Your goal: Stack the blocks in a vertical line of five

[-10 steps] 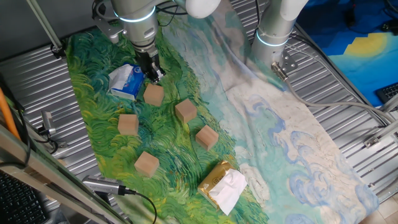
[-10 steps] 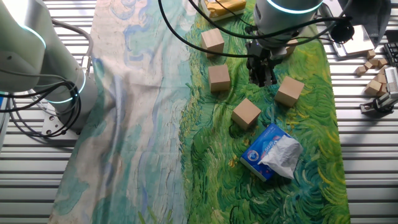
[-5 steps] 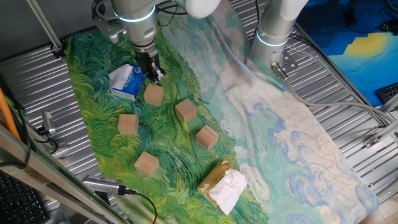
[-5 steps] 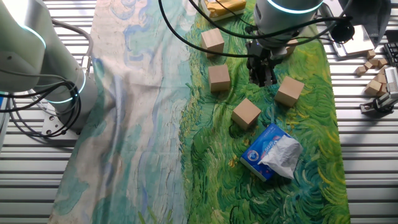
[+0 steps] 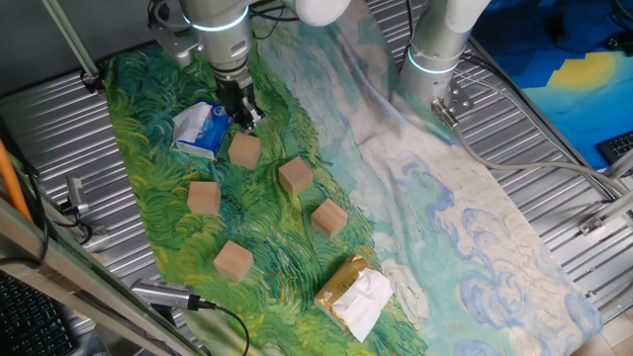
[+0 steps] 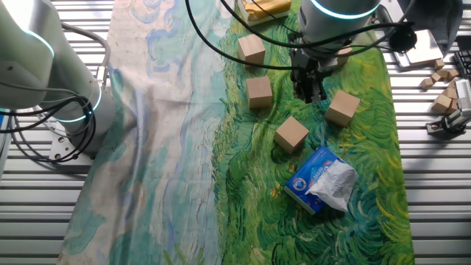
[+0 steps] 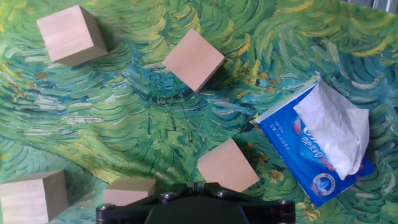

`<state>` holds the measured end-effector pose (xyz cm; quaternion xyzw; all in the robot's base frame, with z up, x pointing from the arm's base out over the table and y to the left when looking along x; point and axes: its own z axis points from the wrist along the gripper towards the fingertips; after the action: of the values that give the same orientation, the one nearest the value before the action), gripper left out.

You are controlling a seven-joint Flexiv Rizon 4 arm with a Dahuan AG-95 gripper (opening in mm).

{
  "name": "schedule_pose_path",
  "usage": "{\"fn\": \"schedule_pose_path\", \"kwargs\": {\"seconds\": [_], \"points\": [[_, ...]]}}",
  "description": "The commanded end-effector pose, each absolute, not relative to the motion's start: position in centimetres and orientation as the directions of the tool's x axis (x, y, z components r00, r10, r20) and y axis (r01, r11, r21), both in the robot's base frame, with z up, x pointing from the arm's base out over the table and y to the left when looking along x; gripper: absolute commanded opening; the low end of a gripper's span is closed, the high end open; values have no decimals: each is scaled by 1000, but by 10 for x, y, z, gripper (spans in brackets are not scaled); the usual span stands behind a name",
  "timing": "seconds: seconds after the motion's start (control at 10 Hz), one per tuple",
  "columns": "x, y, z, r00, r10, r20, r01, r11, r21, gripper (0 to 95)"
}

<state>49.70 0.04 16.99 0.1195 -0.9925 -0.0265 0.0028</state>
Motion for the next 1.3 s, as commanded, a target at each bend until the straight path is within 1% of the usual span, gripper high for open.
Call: {"fn": "schedule_pose_path", "kwargs": {"seconds": [0.1, 0.5, 0.7, 0.8, 1.0, 1.2, 1.3], "points": [[501, 4, 170, -966, -259, -14, -260, 965, 47, 0], [509, 16, 171, -953, -302, -19, -303, 953, 32, 0], [536, 41, 167, -943, -331, -21, -332, 943, 29, 0], [557, 58, 166, -933, -358, -27, -359, 933, 24, 0], [579, 73, 167, -924, -382, -33, -383, 923, 34, 0], [602, 95, 164, -919, -393, -22, -393, 919, 24, 0], [606, 99, 163, -916, -400, -25, -400, 916, 23, 0]]}}
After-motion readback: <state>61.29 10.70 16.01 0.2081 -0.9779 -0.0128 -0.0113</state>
